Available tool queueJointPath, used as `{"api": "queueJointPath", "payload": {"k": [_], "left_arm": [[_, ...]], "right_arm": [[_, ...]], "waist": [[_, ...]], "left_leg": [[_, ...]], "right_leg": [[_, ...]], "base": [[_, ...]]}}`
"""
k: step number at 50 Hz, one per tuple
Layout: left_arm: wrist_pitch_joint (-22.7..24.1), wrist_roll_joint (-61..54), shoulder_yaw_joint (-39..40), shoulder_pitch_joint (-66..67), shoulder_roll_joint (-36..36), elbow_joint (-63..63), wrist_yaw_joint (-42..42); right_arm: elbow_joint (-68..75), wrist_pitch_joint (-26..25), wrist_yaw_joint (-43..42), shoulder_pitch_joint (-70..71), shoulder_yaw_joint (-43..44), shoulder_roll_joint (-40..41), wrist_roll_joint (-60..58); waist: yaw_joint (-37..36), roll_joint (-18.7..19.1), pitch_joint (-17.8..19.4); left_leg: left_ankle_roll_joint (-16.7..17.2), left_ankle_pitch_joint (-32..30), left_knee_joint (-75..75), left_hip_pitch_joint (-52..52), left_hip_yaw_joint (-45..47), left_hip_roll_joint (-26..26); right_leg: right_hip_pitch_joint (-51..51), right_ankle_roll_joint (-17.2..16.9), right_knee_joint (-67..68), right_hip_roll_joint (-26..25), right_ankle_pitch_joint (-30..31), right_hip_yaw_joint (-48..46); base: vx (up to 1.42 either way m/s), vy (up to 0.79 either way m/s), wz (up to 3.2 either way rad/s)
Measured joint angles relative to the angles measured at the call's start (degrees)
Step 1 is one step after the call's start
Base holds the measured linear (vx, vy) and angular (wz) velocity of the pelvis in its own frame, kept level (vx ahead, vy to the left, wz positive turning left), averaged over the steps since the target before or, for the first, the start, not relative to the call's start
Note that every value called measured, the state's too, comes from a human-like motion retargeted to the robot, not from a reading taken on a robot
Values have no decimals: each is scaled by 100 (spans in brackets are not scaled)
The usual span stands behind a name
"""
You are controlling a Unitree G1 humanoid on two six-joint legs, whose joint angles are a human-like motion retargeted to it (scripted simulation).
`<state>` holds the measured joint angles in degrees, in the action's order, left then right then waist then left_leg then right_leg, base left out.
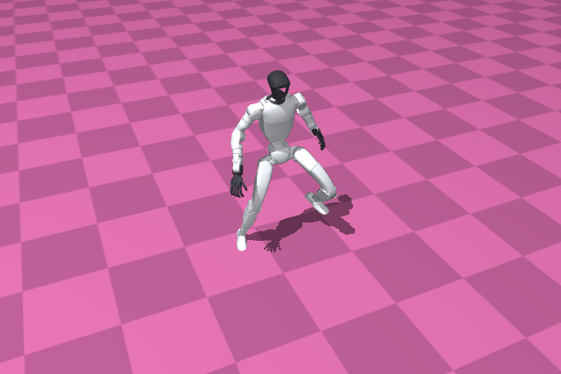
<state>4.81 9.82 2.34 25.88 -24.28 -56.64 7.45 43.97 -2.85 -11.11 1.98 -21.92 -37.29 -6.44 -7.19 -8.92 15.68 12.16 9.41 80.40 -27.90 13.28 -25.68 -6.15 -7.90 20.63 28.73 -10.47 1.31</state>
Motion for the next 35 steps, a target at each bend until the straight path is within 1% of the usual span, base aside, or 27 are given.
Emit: {"api": "queueJointPath", "payload": {"k": [2, 5, 6, 9, 12, 15, 17, 20, 22, 23, 25, 27, 28, 30, 33, 35], "left_arm": [[20, -116, -29, -5, -33, -50, 43], [48, -454, 100, -74, -112, -186, 256], [54, -590, 171, -120, -144, -228, 335], [73, -938, 368, -246, -237, -273, 504], [104, -1090, 507, -274, -310, -146, 498], [98, -994, 610, -280, -406, 73, 275], [86, -810, 639, -269, -483, 227, 121], [43, -594, 614, -326, -614, 390, 18], [12, -550, 543, -466, -703, 420, 17], [5, -525, 492, -525, -736, 433, 7], [-29, -408, 353, -657, -782, 437, -91], [-78, -158, 181, -774, -837, 455, -296], [-95, -6, 97, -823, -885, 489, -404], [-102, 277, -45, -900, -1034, 615, -565], [-77, 563, -118, -1025, -1319, 868, -552], [-61, 644, -76, -1133, -1467, 1018, -385]], "right_arm": [[94, -67, 35, 78, 38, -26, 131], [251, -137, 7, 135, 82, 36, 222], [304, -155, -4, 149, 89, 83, 233], [446, -192, -7, 166, 73, 248, 234], [537, -207, 57, 79, -12, 432, 181], [627, -214, 233, -42, -134, 656, 43], [644, -209, 378, -176, -232, 802, -96], [614, -183, 536, -316, -408, 972, -283], [566, -128, 534, -296, -496, 1036, -316], [527, -87, 512, -288, -521, 1051, -297], [456, -10, 505, -271, -499, 1072, -208], [395, 48, 568, -295, -347, 1089, -77], [360, 74, 611, -323, -242, 1088, -1], [273, 132, 684, -407, -27, 1057, 161], [183, 208, 673, -589, 263, 975, 203], [202, 238, 600, -691, 400, 936, 37]], "waist": [[-61, -12, -103], [-83, -172, -220], [-80, -217, -241], [-75, -294, -287], [-109, -282, -365], [-253, -220, -455], [-379, -204, -532], [-534, -216, -611], [-531, -191, -579], [-462, -148, -598], [-217, -52, -595], [86, 114, -527], [220, 220, -485], [428, 442, -439], [653, 673, -482], [814, 793, -504]], "left_leg": [[61, 298, 1189, -631, 138, 110], [224, 620, 2375, -1361, 298, 604], [225, 653, 2580, -1523, 350, 755], [186, 620, 2808, -1851, 431, 1166], [136, 589, 2367, -1858, 392, 1521], [-18, 680, 1309, -1429, 347, 1690], [-183, 685, 178, -868, 342, 1803], [-352, 328, -2182, 280, 198, 2120], [-435, 134, -4046, 1254, 69, 2282], [-507, 168, -4855, 1676, 54, 2271], [-753, 343, -6118, 2383, 132, 2170], [-990, 300, -6871, 2850, 128, 1915], [-1034, 212, -7106, 3004, 74, 1732], [-955, 62, -7380, 3171, -26, 1318], [-661, -39, -7634, 3237, -51, 846], [-477, -186, -7929, 3332, -88, 623]], "right_leg": [[-37, -9, -251, -33, 162, -12], [-72, -7, -481, 20, 255, -60], [-77, 2, -506, 11, 252, -86], [-79, 38, -531, -113, 207, -170], [-72, 73, -526, -392, 138, -240], [-43, 87, -565, -811, 103, -254], [22, 60, -640, -1084, 106, -233], [116, 12, -677, -1466, 115, -180], [177, -31, -570, -1747, 114, -206], [161, -52, -476, -1923, 141, -244], [51, -107, -137, -2259, 363, -285], [-331, -143, 653, -2571, 898, -356], [-641, -153, 1232, -2675, 1164, -487], [-1440, -28, 2713, -2599, 1240, -1032], [-2643, 513, 5335, -1652, 278, -1922], [-3269, 724, 6814, -1030, -135, -2100]], "base": [[5, -31, -11], [5, -29, 11], [5, -28, 18], [4, -26, 13], [6, -23, -6], [8, -20, -38], [12, -16, -55], [15, -10, -59], [14, -4, -40], [9, -2, -5], [4, 0, 29], [-2, 0, 45], [-4, -1, 33], [-5, -2, 14], [0, -1, 6], [2, -7, 35]]}}
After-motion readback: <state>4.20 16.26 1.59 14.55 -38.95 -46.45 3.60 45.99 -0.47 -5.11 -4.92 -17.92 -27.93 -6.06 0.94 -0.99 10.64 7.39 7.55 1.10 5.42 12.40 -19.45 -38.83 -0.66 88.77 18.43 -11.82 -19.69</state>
